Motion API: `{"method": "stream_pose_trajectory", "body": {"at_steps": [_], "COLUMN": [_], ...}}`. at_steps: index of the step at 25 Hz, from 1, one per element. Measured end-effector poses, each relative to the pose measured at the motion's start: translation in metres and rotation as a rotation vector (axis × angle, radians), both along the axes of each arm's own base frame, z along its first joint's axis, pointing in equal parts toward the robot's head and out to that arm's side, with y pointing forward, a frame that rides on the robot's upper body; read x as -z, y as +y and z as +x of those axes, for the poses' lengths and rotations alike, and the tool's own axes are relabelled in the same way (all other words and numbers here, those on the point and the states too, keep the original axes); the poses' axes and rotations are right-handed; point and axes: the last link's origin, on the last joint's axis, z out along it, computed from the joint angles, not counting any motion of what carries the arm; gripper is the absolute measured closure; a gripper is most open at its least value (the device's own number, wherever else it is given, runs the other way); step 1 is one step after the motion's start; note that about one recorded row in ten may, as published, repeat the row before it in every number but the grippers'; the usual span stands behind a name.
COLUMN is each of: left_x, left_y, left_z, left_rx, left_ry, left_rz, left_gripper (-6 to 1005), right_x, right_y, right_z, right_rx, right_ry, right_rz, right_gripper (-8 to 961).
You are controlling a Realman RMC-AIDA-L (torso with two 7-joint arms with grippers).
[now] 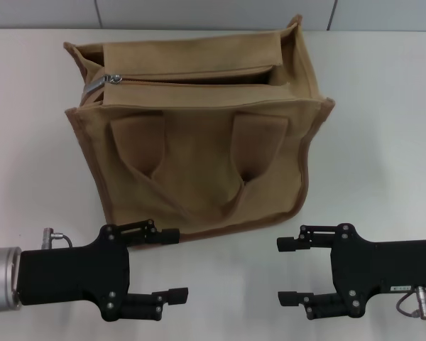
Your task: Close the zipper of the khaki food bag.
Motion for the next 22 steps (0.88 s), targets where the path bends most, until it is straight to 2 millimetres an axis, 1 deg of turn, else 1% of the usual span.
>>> {"method": "stream_pose_trajectory", "body": {"at_steps": [7, 8, 9, 10, 13, 14, 15, 16, 17, 18, 19, 20, 22], "left_x": [-0.004, -0.009, -0.011, -0.011, -0.016, -0.023, -0.023, -0.031, -0.031, -0.035, -0.043, -0.043, -0.051], "left_y": [0.002, 0.005, 0.006, 0.006, 0.007, 0.009, 0.009, 0.013, 0.013, 0.016, 0.021, 0.021, 0.025], "left_z": [0.010, 0.023, 0.029, 0.029, 0.040, 0.045, 0.045, 0.047, 0.047, 0.046, 0.044, 0.044, 0.041], "left_rx": [0.034, 0.091, 0.115, 0.115, 0.149, 0.148, 0.148, 0.118, 0.118, 0.091, 0.039, 0.039, -0.016], "left_ry": [-0.061, -0.150, -0.192, -0.192, -0.274, -0.337, -0.337, -0.389, -0.389, -0.420, -0.474, -0.474, -0.518], "left_rz": [0.030, 0.111, 0.145, 0.145, 0.206, 0.274, 0.274, 0.349, 0.349, 0.395, 0.472, 0.472, 0.556], "left_gripper": [191, 192, 194, 195, 198, 199, 200, 201, 202, 204, 205, 206, 208], "right_x": [0.000, 0.001, 0.002, 0.002, 0.003, 0.003, 0.003, 0.003, 0.003, 0.003, 0.003, 0.003, 0.003], "right_y": [0.001, 0.001, 0.000, 0.000, 0.000, -0.001, -0.001, -0.001, -0.001, -0.001, -0.001, -0.001, -0.002], "right_z": [0.002, 0.003, 0.003, 0.003, 0.004, 0.004, 0.004, 0.005, 0.005, 0.005, 0.005, 0.005, 0.005], "right_rx": [0.010, 0.013, 0.018, 0.018, 0.023, 0.022, 0.022, 0.021, 0.021, 0.020, 0.020, 0.020, 0.022], "right_ry": [-0.010, -0.012, -0.013, -0.013, -0.012, -0.012, -0.012, -0.013, -0.013, -0.013, -0.013, -0.013, -0.012], "right_rz": [0.010, 0.012, 0.013, 0.013, 0.010, 0.012, 0.012, 0.015, 0.015, 0.016, 0.017, 0.017, 0.016], "right_gripper": [223, 223, 223, 223, 224, 224, 224, 224, 224, 224, 223, 223, 223]}}
